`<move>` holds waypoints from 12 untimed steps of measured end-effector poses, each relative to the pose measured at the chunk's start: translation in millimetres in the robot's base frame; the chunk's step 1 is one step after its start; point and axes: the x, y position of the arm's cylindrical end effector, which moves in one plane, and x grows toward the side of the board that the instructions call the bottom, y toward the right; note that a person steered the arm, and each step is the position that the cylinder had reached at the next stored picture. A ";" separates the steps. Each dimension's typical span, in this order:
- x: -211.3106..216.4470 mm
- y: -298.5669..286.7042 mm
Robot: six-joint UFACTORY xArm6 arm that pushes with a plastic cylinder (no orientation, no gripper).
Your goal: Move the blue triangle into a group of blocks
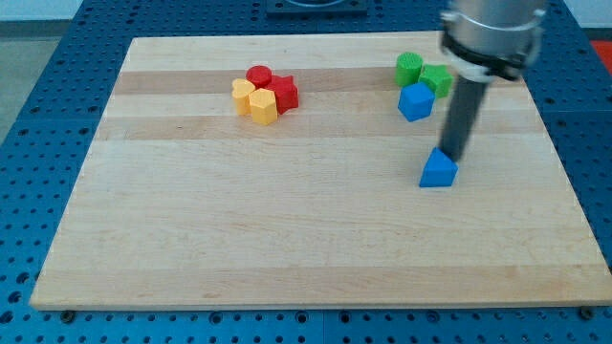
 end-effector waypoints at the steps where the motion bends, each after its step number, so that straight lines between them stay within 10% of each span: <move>1: 43.3 41.1; 3: 72.7 7.8; 6: -9.5 -88.3; 8: 45.6 -65.9; 12: -22.3 -97.2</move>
